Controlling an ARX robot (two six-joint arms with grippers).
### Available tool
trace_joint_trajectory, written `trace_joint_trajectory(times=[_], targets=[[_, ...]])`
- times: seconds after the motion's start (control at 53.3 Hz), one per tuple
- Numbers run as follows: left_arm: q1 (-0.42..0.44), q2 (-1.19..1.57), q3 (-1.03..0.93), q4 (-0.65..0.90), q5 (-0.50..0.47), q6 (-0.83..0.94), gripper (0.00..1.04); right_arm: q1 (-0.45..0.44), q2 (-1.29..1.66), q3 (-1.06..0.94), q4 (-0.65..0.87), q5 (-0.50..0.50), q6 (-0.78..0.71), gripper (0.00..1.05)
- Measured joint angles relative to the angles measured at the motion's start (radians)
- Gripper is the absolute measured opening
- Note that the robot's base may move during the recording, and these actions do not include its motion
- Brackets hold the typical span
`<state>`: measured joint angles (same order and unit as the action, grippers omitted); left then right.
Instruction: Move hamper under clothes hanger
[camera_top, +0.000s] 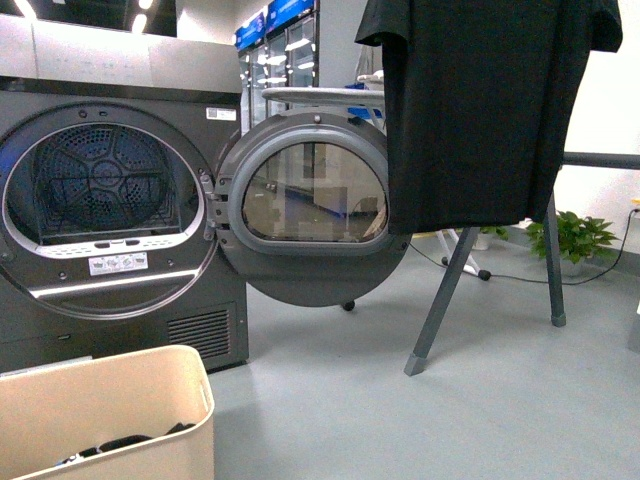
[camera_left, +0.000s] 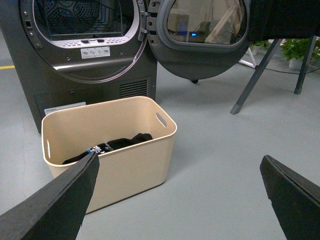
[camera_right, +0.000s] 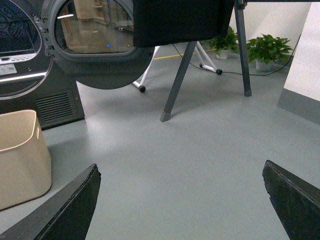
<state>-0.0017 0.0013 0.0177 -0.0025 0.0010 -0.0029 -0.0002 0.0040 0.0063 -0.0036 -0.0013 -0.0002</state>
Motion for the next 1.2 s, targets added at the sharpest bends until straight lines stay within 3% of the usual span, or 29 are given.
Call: trace_joint_trajectory(times=[0.957,0.994,1.032,1.069,1.125,1.2], targets=[[0.002,0.003,0.000,-0.002,0.005,-0.003,0.98,0.000,0.000,0.000,0.000,0.000,0.000,0.97],[0.026,0.027,0.017,-0.053,0.068,-0.017,0.98,0.000,0.000,0.000,0.000,0.000,0.000,0.97],[0.080,0.091,0.057,-0.156,0.228,-0.045,0.98,0.000,0.000,0.000,0.000,0.000,0.000,0.97],[0.127,0.162,0.082,-0.225,0.327,-0.060,0.98,0.000,0.000,0.000,0.000,0.000,0.000,0.97],[0.168,0.216,0.084,-0.250,0.401,-0.079,0.98,0.000,0.000,0.000,0.000,0.000,0.000,0.97],[0.193,0.238,0.085,-0.249,0.420,-0.090,0.98,0.000,0.000,0.000,0.000,0.001,0.000,0.97]])
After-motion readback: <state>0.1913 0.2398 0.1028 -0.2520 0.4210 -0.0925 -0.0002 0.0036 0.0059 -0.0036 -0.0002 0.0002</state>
